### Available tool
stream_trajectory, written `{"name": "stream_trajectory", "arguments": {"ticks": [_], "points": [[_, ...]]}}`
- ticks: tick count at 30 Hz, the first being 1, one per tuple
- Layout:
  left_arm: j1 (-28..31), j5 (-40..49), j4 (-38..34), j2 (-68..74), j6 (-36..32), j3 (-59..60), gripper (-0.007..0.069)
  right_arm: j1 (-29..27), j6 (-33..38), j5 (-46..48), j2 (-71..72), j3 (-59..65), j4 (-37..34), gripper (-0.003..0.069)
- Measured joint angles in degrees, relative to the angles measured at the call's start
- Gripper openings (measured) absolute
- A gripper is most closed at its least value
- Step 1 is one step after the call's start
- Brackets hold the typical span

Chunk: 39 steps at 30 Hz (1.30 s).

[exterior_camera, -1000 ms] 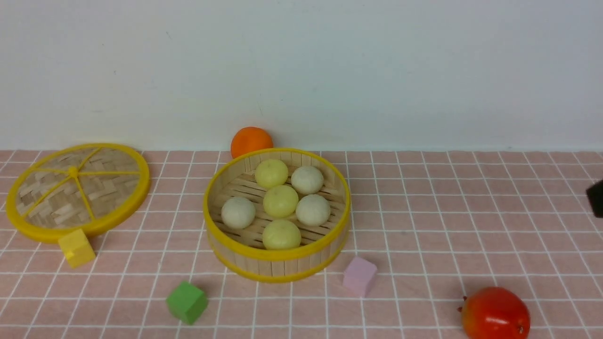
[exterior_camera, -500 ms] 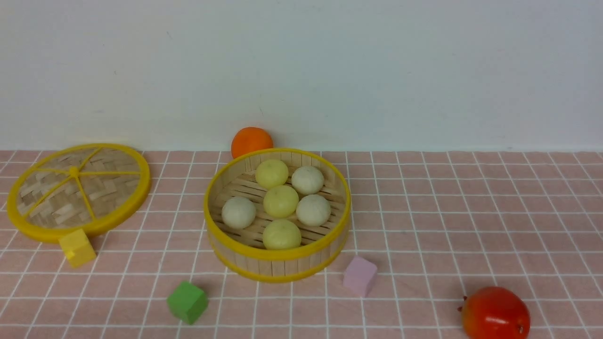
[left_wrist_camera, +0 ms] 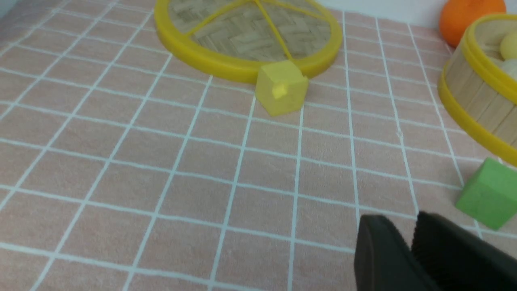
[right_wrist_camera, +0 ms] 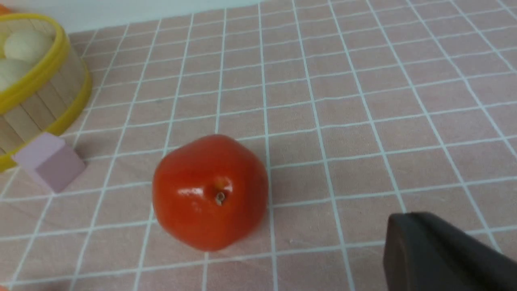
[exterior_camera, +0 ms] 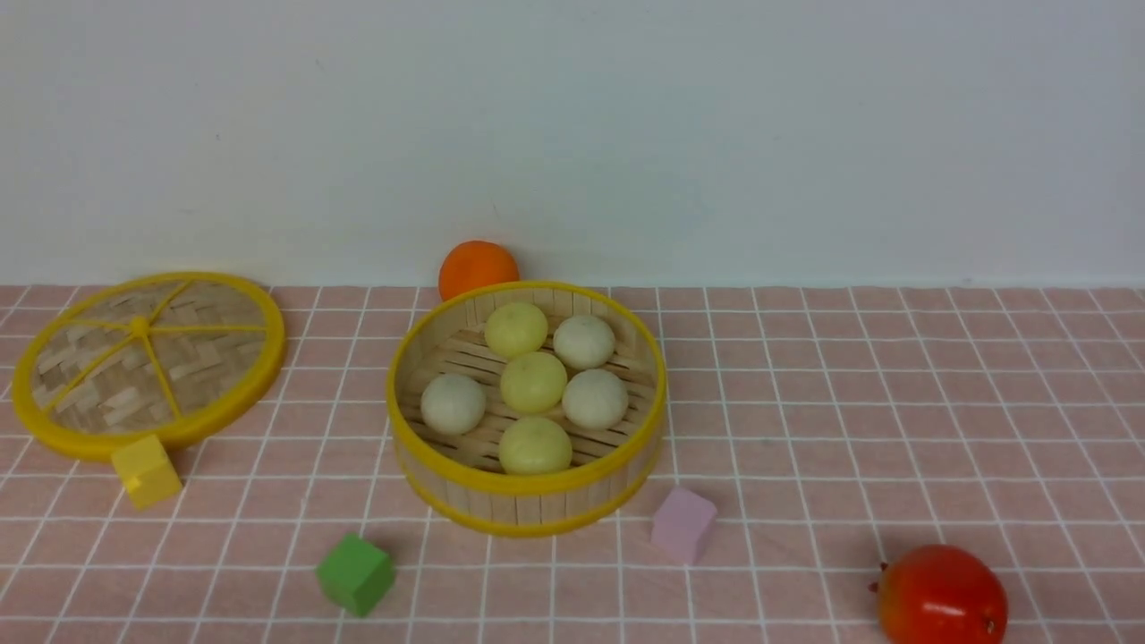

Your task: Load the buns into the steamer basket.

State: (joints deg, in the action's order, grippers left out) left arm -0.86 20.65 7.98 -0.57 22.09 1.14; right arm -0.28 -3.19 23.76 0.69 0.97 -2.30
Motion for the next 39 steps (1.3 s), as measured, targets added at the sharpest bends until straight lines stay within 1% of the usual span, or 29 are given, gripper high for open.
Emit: {"name": "stream_trajectory", "arguments": {"ticks": [28,39], "points": [[0.0,0.0,0.0,0.0,0.0,0.0,0.0174,-0.1,0.3,-0.2,0.1,0.1,-1.0,0.003],[0.0,0.0,0.0,0.0,0.0,0.0,0.0188,-0.1,0.3,-0.2,0.1,0.1,-1.1,0.0043]]}}
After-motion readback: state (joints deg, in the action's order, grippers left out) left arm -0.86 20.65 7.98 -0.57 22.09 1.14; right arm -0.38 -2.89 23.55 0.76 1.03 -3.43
